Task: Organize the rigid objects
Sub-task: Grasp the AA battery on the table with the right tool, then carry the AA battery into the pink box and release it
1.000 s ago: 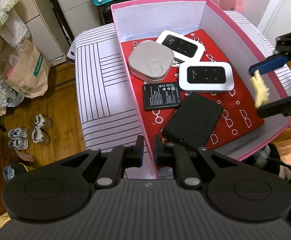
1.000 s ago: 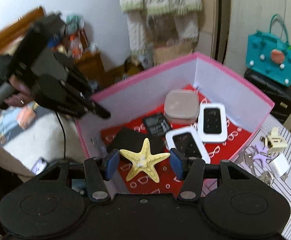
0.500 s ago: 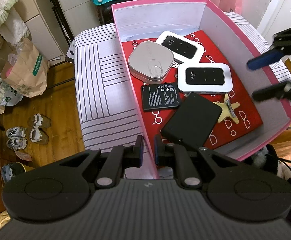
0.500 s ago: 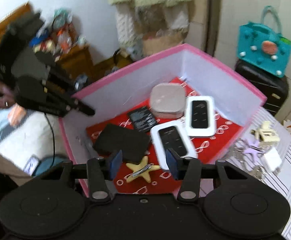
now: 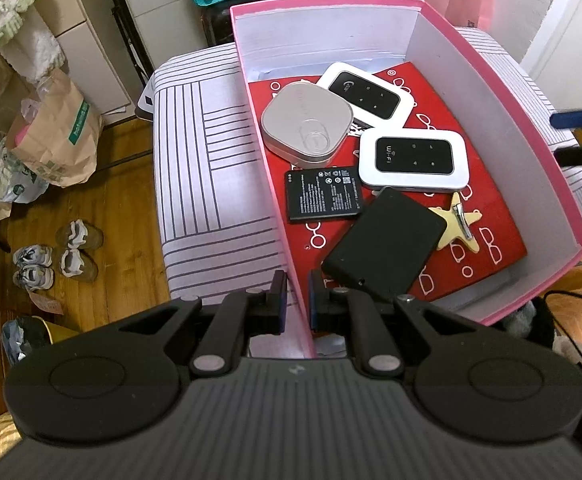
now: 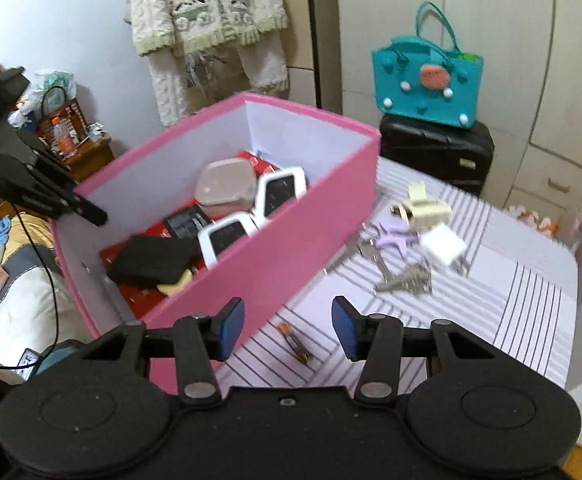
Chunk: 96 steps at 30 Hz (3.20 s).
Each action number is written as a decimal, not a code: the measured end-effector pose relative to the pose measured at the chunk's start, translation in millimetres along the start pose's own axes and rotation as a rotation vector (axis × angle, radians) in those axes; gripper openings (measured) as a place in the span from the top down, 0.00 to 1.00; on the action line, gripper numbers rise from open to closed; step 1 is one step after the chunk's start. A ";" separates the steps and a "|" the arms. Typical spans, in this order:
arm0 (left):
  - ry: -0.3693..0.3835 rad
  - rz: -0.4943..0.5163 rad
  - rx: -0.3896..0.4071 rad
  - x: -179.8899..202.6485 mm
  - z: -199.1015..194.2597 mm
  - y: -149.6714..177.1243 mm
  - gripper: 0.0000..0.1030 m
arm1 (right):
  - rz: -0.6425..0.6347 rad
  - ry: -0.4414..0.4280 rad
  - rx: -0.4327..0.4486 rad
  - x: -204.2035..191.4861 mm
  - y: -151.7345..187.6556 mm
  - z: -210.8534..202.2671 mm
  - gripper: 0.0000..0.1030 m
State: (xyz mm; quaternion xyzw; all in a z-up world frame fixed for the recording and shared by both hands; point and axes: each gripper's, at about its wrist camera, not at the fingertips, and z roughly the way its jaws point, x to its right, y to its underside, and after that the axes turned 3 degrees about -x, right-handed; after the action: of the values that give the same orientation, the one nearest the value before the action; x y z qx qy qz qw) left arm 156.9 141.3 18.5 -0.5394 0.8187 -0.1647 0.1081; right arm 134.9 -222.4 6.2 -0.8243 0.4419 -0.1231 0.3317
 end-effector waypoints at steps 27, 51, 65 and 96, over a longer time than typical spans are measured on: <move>-0.009 -0.052 0.010 -2.0 -1.8 2.8 0.91 | -0.059 0.052 -0.075 7.6 23.4 67.3 0.89; 0.019 0.048 -0.029 -2.7 0.0 -5.9 0.90 | 0.079 -0.005 0.059 -17.9 -34.9 -22.5 0.89; 0.048 0.061 -0.037 -8.7 5.3 -15.7 0.88 | -0.051 -0.131 -0.078 -54.6 -108.3 65.5 0.89; 0.054 0.033 0.010 -11.0 5.6 -11.1 0.88 | 0.004 -0.091 -0.020 -38.8 -101.0 31.8 0.78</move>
State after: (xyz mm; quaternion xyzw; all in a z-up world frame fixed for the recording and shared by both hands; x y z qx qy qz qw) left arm 172.7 146.5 17.6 -0.5208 0.8292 -0.1813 0.0914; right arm 193.5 -137.7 52.1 -0.8313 0.4294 -0.0805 0.3436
